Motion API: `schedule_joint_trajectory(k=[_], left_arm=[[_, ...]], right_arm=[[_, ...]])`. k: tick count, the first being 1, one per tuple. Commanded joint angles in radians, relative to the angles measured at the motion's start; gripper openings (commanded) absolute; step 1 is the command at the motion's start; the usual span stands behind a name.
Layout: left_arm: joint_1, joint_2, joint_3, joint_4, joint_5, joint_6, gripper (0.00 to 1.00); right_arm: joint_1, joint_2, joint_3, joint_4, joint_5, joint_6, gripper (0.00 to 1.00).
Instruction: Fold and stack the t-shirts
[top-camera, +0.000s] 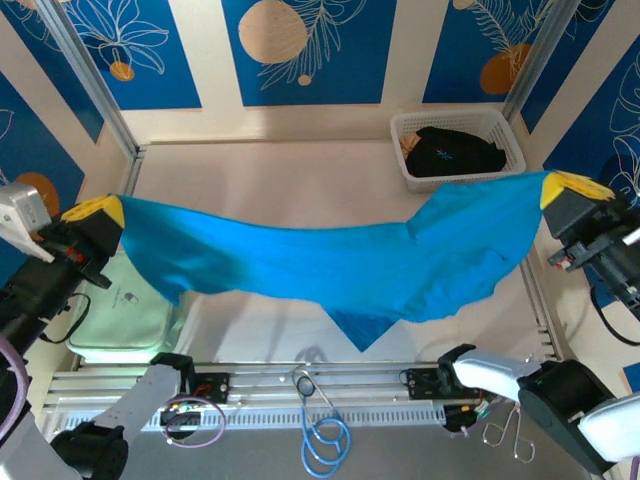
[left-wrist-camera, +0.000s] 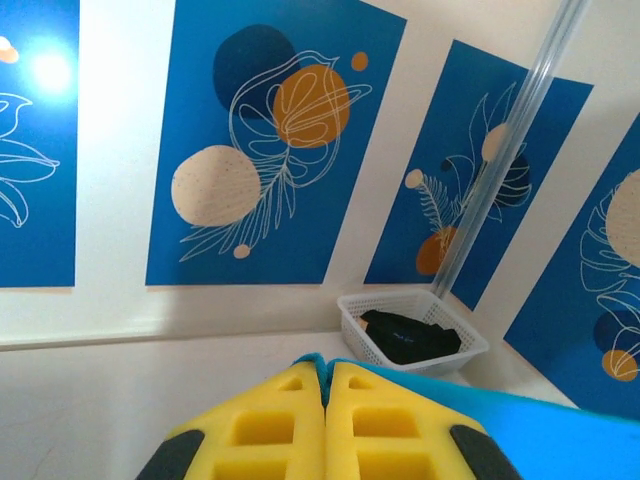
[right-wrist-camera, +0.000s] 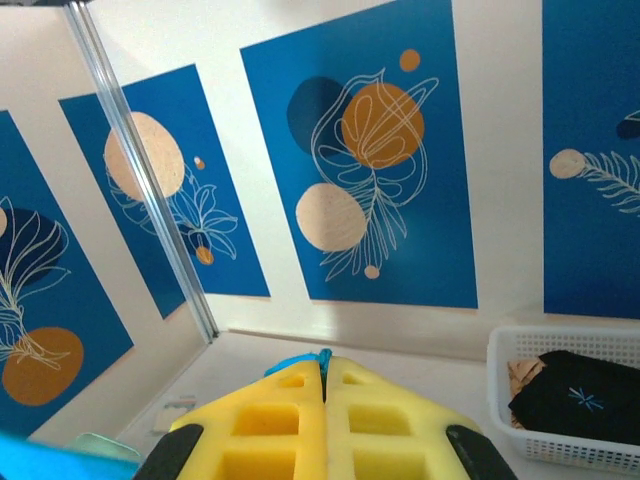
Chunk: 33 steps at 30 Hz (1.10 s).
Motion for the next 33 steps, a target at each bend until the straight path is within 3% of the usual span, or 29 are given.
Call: schedule_joint_trajectory(k=[1, 7, 11, 15, 18, 19, 21, 24, 27, 30, 33], left_arm=[[-0.006, -0.013, 0.024, -0.030, 0.020, -0.008, 0.04], [-0.007, -0.004, 0.037, -0.037, -0.020, 0.014, 0.04], [-0.007, 0.019, 0.032, -0.042, -0.089, 0.049, 0.04], [-0.007, 0.052, -0.024, -0.013, -0.166, 0.097, 0.04], [-0.006, 0.081, -0.125, 0.040, -0.235, 0.125, 0.04], [-0.006, 0.088, -0.163, 0.062, -0.255, 0.130, 0.04], [-0.007, 0.111, -0.253, 0.125, -0.298, 0.135, 0.04], [-0.007, 0.160, -0.353, 0.212, -0.360, 0.125, 0.04], [-0.007, 0.234, -0.412, 0.282, -0.434, 0.126, 0.04], [-0.005, 0.325, -0.455, 0.356, -0.494, 0.155, 0.04], [-0.004, 0.424, -0.521, 0.484, -0.507, 0.189, 0.03]], right_arm=[[0.000, -0.021, 0.019, 0.017, 0.044, -0.015, 0.00], [0.020, -0.023, 0.034, 0.114, 0.080, -0.052, 0.00], [0.085, 0.016, 0.032, 0.232, 0.152, -0.118, 0.00], [0.244, 0.097, 0.010, 0.408, 0.372, -0.312, 0.00], [0.432, 0.151, -0.124, 0.704, 0.643, -0.639, 0.00], [0.445, 0.166, -0.180, 0.798, 0.674, -0.729, 0.00], [0.387, 0.228, -0.201, 0.783, 0.620, -0.715, 0.00], [0.135, 0.358, -0.111, 0.544, 0.407, -0.450, 0.00], [-0.040, 0.462, -0.182, 0.505, 0.242, -0.290, 0.00], [-0.145, 0.572, -0.292, 0.550, 0.124, -0.192, 0.00], [-0.218, 0.771, -0.277, 0.559, 0.096, -0.126, 0.00]])
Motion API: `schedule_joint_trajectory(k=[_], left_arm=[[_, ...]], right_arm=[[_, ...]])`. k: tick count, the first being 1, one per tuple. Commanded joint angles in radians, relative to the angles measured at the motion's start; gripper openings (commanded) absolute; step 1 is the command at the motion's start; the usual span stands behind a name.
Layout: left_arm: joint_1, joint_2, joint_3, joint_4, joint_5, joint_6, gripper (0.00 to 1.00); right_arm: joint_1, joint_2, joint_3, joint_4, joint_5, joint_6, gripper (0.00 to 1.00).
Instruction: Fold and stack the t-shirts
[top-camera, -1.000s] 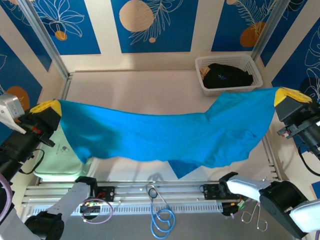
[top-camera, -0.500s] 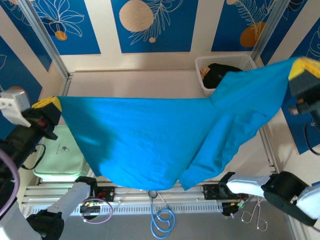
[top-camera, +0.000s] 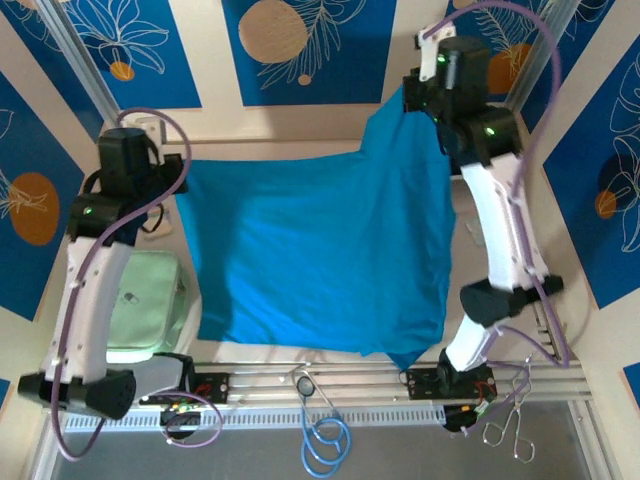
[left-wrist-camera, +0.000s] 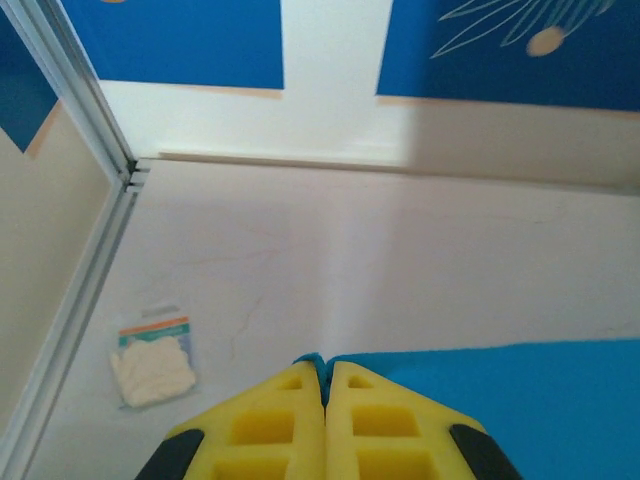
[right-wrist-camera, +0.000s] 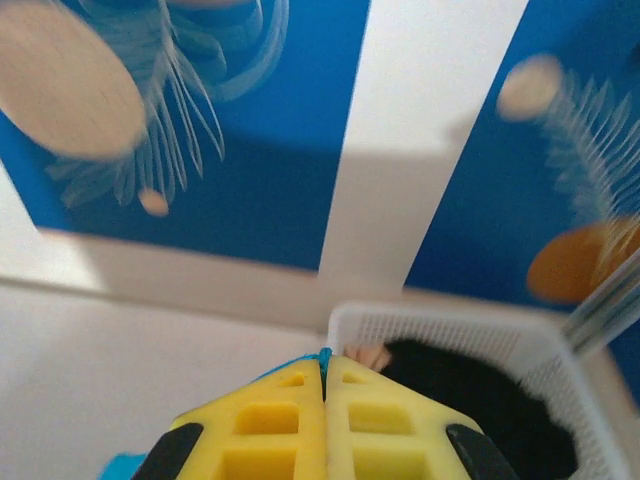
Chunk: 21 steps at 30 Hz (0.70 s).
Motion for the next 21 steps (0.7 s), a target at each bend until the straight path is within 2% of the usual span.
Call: schedule_joint_trajectory(k=[1, 3, 6, 8, 9, 14, 21], left_arm=[[-0.003, 0.079, -0.059, 0.224, -0.070, 0.061, 0.03], [0.002, 0.172, -0.104, 0.352, -0.073, 0.071, 0.01], [0.018, 0.342, -0.103, 0.494, -0.080, 0.056, 0.00], [0.031, 0.460, -0.064, 0.554, -0.094, 0.045, 0.00], [0.038, 0.525, -0.032, 0.574, -0.110, 0.033, 0.00], [0.066, 0.760, 0.137, 0.557, -0.180, -0.007, 0.00], [0.068, 0.828, 0.152, 0.587, -0.178, 0.011, 0.00]], right_arm=[[-0.068, 0.166, 0.039, 0.012, -0.088, 0.138, 0.00], [-0.102, 0.348, 0.155, -0.007, -0.078, 0.165, 0.00], [-0.145, 0.643, 0.428, -0.028, -0.085, 0.181, 0.00], [-0.163, 0.781, 0.555, -0.001, -0.108, 0.180, 0.00], [-0.171, 0.821, 0.566, 0.039, -0.123, 0.176, 0.00], [-0.172, 0.813, 0.341, 0.298, -0.261, 0.137, 0.00], [-0.156, 0.820, 0.335, 0.323, -0.281, 0.112, 0.00]])
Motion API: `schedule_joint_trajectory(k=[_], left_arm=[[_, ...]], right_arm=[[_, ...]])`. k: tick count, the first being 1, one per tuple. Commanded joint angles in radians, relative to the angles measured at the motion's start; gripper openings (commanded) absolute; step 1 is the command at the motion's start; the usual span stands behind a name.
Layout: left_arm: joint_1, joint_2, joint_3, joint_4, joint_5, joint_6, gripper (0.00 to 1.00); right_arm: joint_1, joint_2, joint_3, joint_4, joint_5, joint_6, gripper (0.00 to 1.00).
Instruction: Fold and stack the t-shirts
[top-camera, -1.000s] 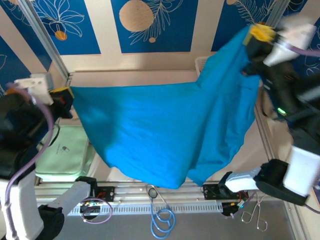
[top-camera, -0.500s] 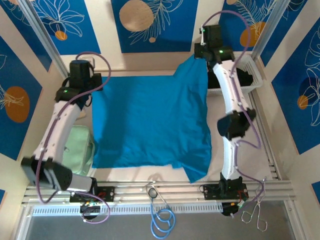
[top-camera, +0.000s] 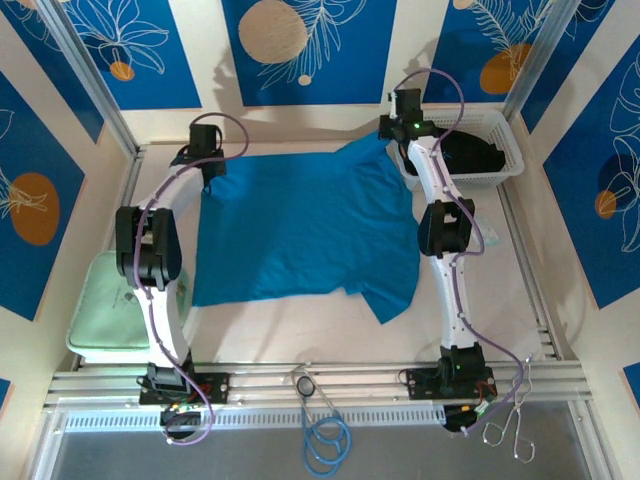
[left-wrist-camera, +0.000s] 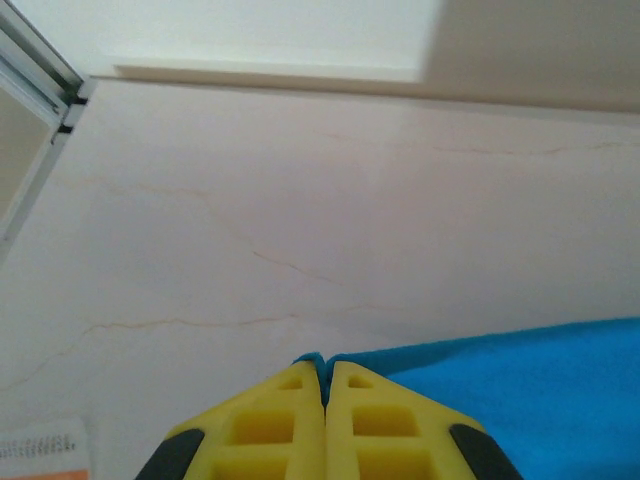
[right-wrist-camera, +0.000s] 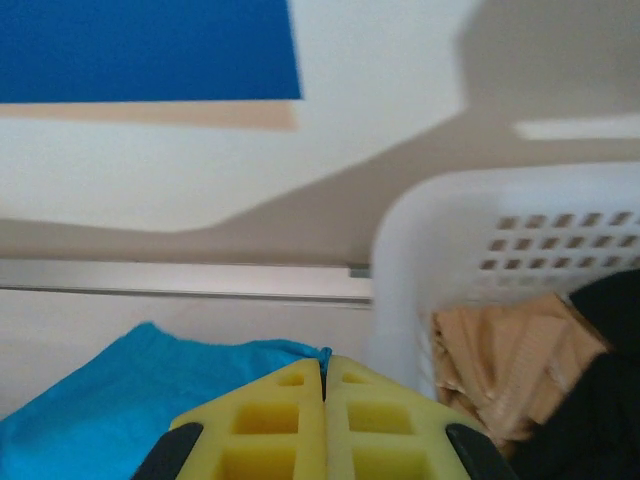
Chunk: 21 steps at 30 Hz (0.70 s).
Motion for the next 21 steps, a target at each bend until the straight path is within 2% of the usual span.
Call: schedule_joint_trajectory(k=[1, 5, 8, 21], left_arm=[[0.005, -0.008, 0.032, 0.061, -0.018, -0.007, 0.00], [0.006, -0.045, -0.047, 0.088, -0.010, -0.016, 0.00], [0.009, -0.095, -0.116, 0.111, -0.008, -0.019, 0.00], [0.026, -0.272, -0.324, 0.129, 0.108, -0.034, 0.00]], right_arm=[[0.012, -0.056, -0.005, 0.039, -0.050, -0.011, 0.00], [0.024, -0.103, -0.035, 0.000, -0.053, -0.013, 0.00], [0.034, -0.182, -0.133, 0.008, -0.051, -0.015, 0.00], [0.060, -0.664, -0.903, 0.273, -0.014, 0.017, 0.00]])
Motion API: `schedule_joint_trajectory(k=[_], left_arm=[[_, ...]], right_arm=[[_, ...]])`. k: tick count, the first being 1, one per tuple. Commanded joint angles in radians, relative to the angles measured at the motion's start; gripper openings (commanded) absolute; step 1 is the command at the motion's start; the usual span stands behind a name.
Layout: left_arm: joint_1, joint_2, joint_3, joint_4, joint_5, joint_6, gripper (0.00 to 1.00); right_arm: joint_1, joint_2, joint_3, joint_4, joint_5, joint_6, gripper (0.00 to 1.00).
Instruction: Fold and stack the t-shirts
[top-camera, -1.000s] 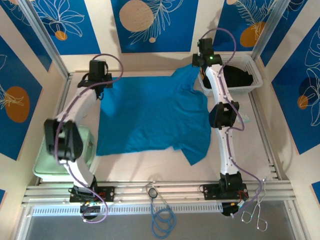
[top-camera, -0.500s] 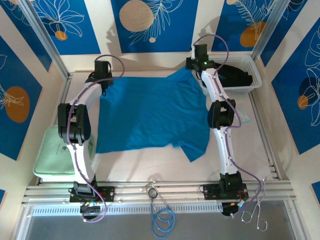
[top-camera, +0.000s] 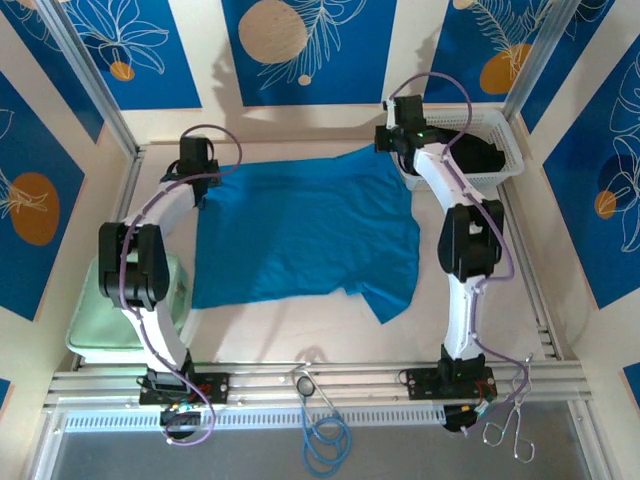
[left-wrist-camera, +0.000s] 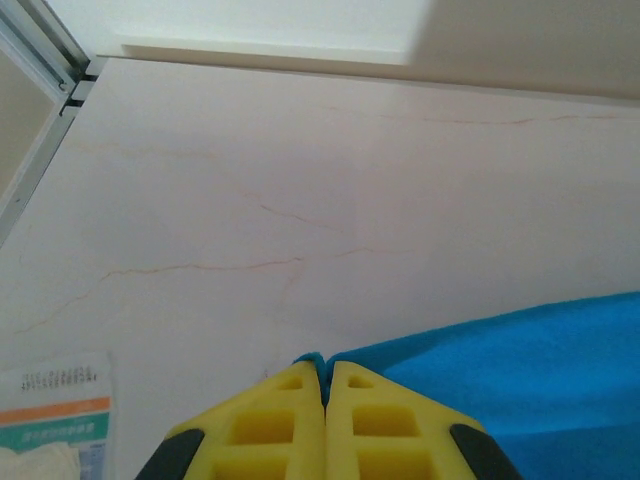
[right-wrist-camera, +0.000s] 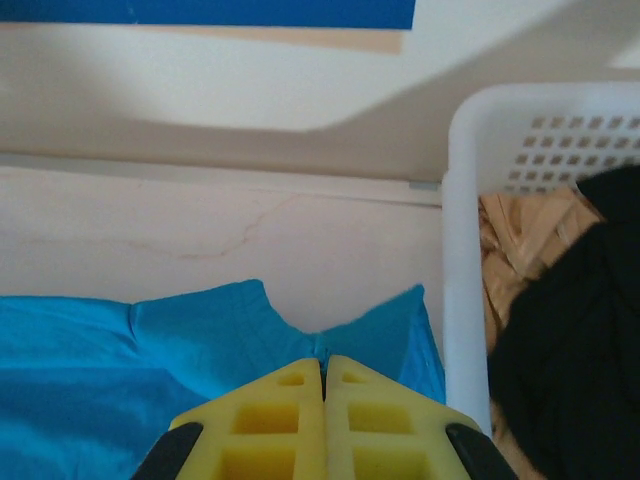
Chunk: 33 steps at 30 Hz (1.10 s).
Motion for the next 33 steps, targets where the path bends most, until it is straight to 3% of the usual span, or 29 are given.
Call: schedule_joint_trajectory(k=[1, 11, 16, 26, 33], left_arm=[[0.010, -0.065, -0.048, 0.021, 0.045, -0.019, 0.00], [0.010, -0.131, -0.194, 0.026, 0.073, -0.045, 0.00], [0.010, -0.150, -0.266, 0.037, 0.078, -0.068, 0.00], [0.010, -0.165, -0.353, 0.059, 0.074, -0.131, 0.01], [0.009, -0.173, -0.386, 0.068, 0.073, -0.163, 0.17]], right_arm=[[0.005, -0.113, -0.146, 0.097, 0.008, 0.023, 0.00], [0.016, -0.338, -0.572, 0.184, 0.032, 0.113, 0.00], [0.036, -0.380, -0.701, 0.188, 0.050, 0.166, 0.00], [0.056, -0.353, -0.765, 0.077, 0.111, 0.295, 0.00], [0.054, -0.321, -0.746, -0.040, 0.075, 0.337, 0.00]])
